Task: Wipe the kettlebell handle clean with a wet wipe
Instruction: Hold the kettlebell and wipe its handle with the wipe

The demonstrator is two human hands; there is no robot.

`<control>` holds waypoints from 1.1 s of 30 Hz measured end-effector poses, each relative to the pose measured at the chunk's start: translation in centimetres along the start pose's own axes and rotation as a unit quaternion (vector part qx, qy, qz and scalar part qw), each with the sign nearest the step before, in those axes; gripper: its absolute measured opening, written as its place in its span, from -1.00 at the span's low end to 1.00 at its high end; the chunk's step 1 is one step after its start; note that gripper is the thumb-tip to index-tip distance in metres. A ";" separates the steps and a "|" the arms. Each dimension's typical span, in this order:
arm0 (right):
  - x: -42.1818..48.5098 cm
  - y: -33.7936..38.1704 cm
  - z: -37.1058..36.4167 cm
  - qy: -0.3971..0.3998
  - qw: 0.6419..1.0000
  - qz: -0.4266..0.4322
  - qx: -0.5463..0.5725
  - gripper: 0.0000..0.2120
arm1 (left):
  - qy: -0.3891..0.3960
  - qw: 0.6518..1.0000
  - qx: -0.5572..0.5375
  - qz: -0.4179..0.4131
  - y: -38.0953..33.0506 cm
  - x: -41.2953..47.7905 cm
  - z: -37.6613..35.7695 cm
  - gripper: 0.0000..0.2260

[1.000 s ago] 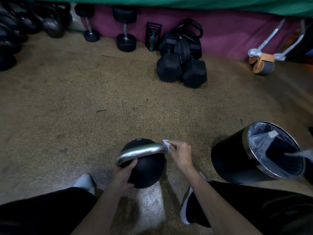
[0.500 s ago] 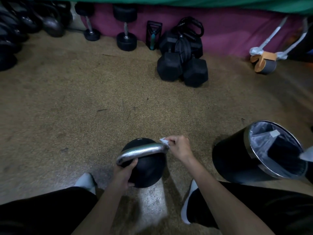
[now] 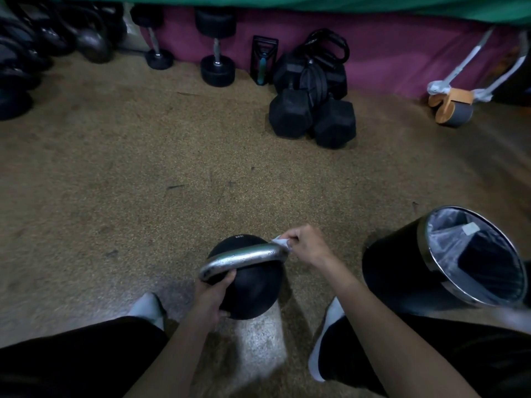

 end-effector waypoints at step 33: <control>-1.9 -0.7 0.5 -0.080 0.994 -0.044 0.058 -0.72 | -0.013 1.000 0.010 0.000 0.4 0.7 0.6 -0.31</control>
Point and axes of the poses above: each hand's wrist, its own x-axis towards the middle knuckle, its own z-axis out of the back of the hand, y = z × x, the point moved 9 cm from there along x, towards the middle knuckle, and after that the axes turned 8 degrees about -x, right-handed, at the moved point
